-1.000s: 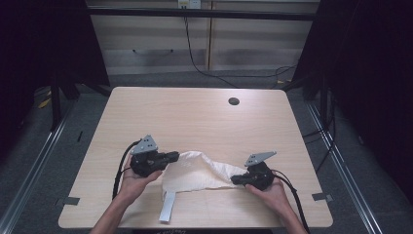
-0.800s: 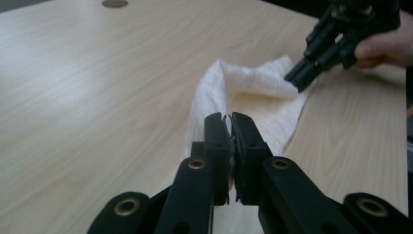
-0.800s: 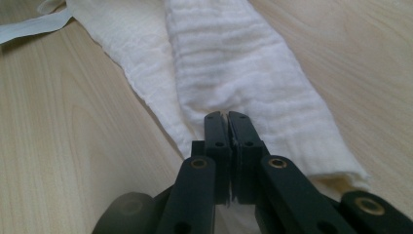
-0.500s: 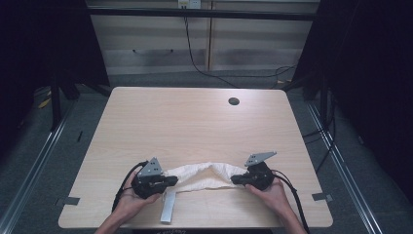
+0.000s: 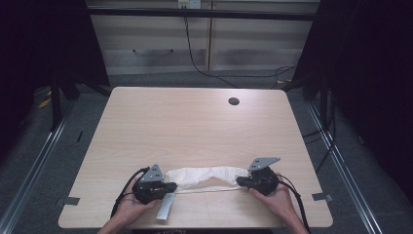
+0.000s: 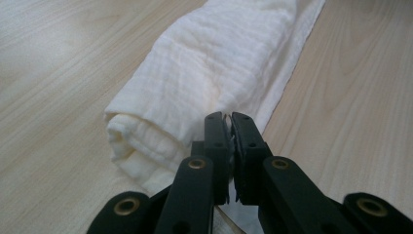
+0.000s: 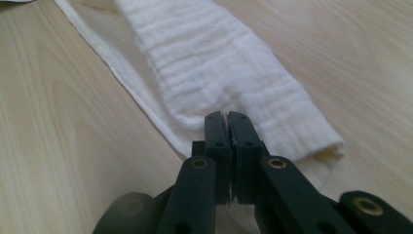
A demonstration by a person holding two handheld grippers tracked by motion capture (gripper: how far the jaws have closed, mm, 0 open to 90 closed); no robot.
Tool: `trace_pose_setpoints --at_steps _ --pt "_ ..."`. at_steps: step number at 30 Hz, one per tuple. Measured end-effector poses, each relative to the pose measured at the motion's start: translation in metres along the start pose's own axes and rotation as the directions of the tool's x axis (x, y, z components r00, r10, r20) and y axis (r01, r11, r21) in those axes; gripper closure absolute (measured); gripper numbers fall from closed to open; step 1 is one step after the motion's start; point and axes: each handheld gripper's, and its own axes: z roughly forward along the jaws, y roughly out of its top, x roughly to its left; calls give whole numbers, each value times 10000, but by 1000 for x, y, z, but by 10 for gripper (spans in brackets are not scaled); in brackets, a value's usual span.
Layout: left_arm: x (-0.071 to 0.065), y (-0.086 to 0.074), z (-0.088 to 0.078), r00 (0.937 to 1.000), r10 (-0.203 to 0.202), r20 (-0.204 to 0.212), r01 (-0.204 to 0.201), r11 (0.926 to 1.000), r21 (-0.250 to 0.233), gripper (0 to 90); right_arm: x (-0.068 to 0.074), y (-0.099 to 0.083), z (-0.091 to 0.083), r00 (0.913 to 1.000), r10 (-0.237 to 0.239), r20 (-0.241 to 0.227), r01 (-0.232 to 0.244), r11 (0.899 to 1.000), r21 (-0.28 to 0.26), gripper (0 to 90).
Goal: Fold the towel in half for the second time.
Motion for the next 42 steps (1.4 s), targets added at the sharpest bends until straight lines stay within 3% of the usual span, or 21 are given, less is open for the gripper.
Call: trace_pose_setpoints --at_steps 8,11,14,19,25,28,31,34,38,41,42 --pt "2 0 0 9998 -167 68 166 9999 40 863 -2 -23 -23 9978 423 505 -421 9991 -59 885" --pt "2 1 1 9999 -136 19 136 9999 17 863 -7 -28 -25 9968 688 417 -676 9972 -308 886" --pt "7 2 2 9998 -163 -87 163 9999 -20 864 -7 -26 -22 9963 634 578 -616 9976 -318 886" --pt "25 7 7 9965 -816 -201 812 9965 -206 863 -15 -14 -12 9934 757 867 -724 9966 -403 885" --pt "31 9 6 9933 -1014 -553 1007 9948 -152 847 -23 -3 0 9938 846 717 -801 9948 -630 871" --pt "28 9 2 9948 -866 -531 862 9962 -101 797 -23 -3 -2 9959 865 265 -844 9939 -717 857" --pt "23 10 -6 9952 -905 -379 891 9953 -374 735 -18 -4 -10 9963 855 127 -841 9926 -879 799" --pt "19 12 -16 9947 -953 -376 926 9935 -660 684 -14 -5 -21 9951 969 -190 -986 9857 -1367 759" --pt "21 7 -32 9893 -1411 -371 1367 9854 -1018 554 -10 -8 -41 9928 1191 -94 -1187 9749 -1881 682" --pt "26 -1 -46 9800 -1898 -603 1820 9764 -1165 446 -12 -16 -53 9876 1563 116 -1501 9644 -2176 609" --pt "29 -5 -51 9752 -2136 -582 2046 9699 -1320 428 -12 -18 -56 9857 1667 243 -1570 9610 -2275 581"
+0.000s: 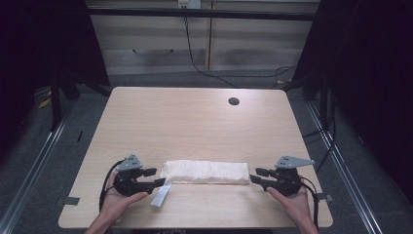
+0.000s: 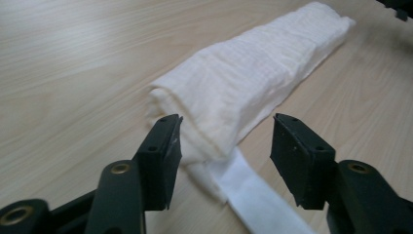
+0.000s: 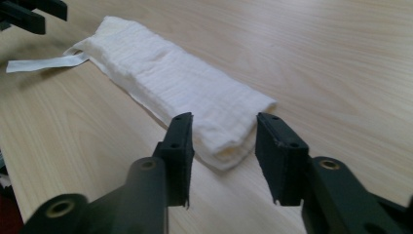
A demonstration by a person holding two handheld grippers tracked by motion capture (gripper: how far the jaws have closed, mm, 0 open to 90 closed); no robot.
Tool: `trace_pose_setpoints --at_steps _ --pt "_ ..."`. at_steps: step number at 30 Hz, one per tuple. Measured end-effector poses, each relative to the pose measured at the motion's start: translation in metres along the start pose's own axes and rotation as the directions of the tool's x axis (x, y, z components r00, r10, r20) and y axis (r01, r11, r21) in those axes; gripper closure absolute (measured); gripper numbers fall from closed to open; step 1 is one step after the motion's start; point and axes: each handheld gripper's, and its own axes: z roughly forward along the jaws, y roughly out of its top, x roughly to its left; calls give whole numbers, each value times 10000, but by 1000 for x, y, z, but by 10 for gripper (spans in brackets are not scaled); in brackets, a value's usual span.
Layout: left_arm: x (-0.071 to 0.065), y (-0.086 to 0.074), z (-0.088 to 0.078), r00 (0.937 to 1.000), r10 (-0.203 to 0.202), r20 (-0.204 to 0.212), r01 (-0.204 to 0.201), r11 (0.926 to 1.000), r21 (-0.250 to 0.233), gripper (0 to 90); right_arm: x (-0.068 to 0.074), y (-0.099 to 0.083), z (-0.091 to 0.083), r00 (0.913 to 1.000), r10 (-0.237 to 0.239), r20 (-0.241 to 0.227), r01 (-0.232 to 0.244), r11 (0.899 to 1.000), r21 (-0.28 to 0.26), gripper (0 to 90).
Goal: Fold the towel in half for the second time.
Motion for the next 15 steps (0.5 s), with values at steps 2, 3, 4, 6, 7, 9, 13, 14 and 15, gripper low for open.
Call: trace_pose_setpoints --at_steps 2,3,4,6,7,9,13,14,15 --pt "8 -3 -12 9989 -344 -304 338 9992 -204 388 -2 -5 -8 9999 106 101 -105 9999 -94 539" --pt "10 -4 -18 9982 -343 -493 321 9985 -443 363 -4 -8 -12 9996 212 177 -208 9995 -219 498" --pt "11 -4 -22 9975 -272 -653 236 9982 -543 351 -6 -10 -15 9993 326 171 -320 9990 -309 486" --pt "14 -7 -30 9971 -328 -691 282 9973 -671 339 -9 -14 -20 9978 585 319 -566 9968 -573 451" --pt "17 -11 -31 9977 -450 -507 417 9970 -645 321 -11 -17 -22 9965 748 383 -719 9948 -727 435" --pt "19 -19 -31 9965 -355 -763 317 9982 -508 311 -15 -20 -26 9932 1043 524 -993 9910 -899 406" --pt "25 -26 -32 9951 -324 -933 285 9987 -425 259 -18 -25 -28 9861 1180 1169 -1038 9872 -1209 369" --pt "27 -26 -33 9951 -378 -916 336 9983 -471 235 -18 -25 -28 9844 1166 1316 -1013 9879 -1174 358" --pt "28 -26 -34 9942 -475 -968 426 9977 -521 229 -19 -26 -28 9835 1196 1358 -1037 9875 -1190 348"
